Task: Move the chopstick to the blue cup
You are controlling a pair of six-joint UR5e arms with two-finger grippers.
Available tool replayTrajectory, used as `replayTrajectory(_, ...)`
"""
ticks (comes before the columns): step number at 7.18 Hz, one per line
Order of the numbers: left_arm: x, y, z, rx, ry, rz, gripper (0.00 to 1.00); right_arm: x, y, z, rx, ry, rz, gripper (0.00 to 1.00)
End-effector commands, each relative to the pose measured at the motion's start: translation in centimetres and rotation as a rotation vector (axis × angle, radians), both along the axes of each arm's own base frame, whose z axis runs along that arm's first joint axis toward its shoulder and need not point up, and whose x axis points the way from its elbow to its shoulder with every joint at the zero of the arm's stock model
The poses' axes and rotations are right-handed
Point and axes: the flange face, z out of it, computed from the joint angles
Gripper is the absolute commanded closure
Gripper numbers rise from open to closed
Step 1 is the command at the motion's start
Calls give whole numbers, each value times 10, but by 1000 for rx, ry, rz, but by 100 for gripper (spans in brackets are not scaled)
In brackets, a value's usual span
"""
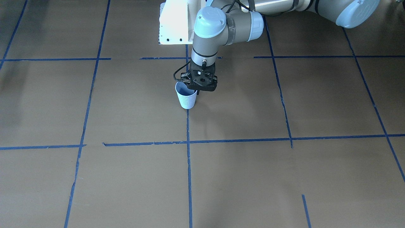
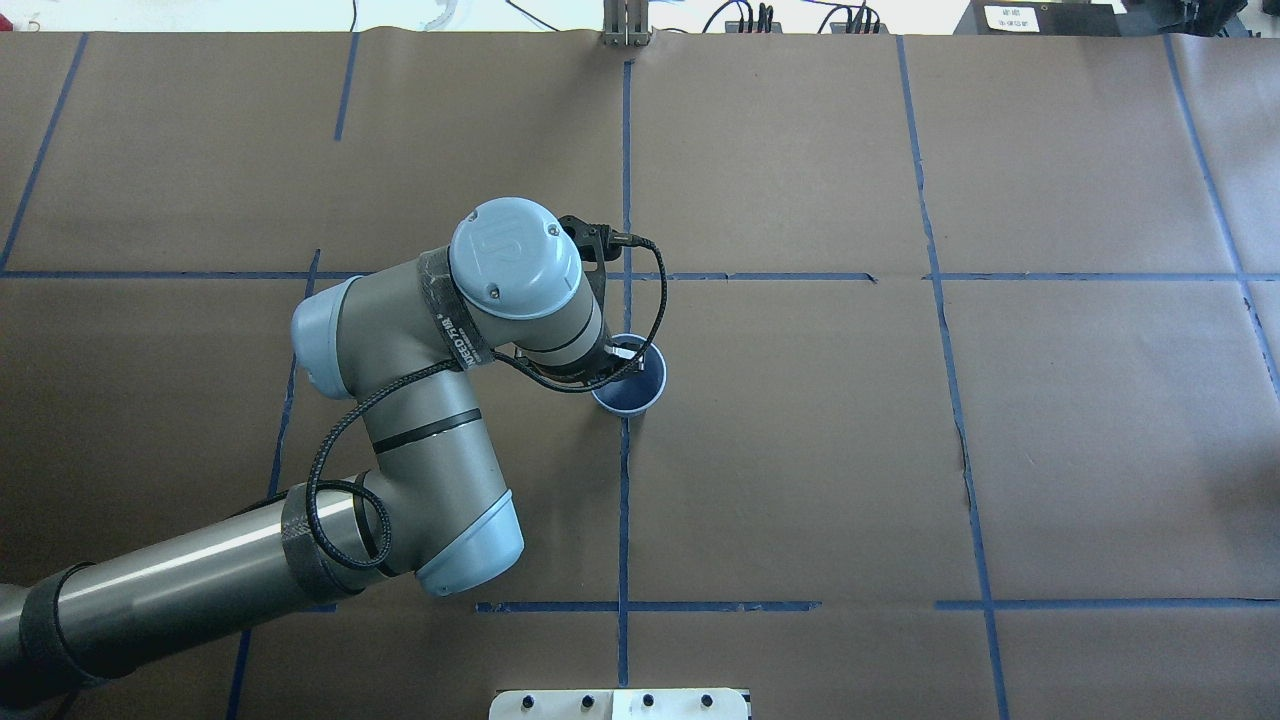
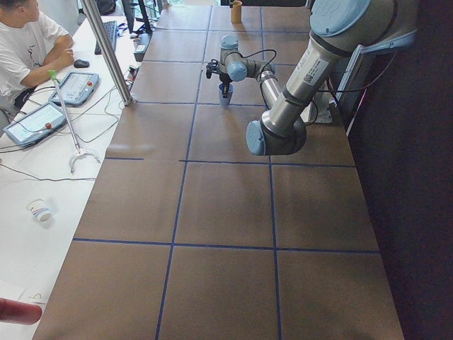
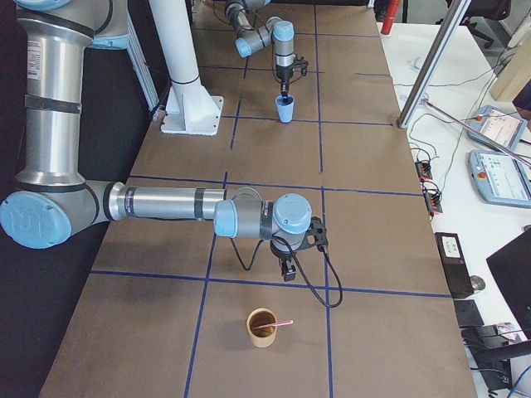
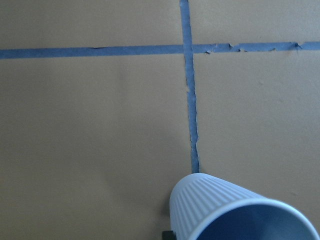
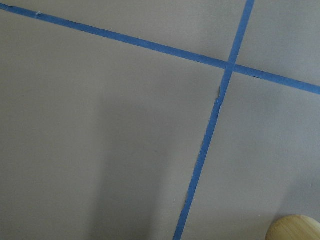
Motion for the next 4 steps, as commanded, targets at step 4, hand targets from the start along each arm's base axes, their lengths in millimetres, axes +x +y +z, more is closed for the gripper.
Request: replayTrajectory(4,-4,0,-9,24,47,-4,39,-3,-1,-1,-1,-11,-4,0)
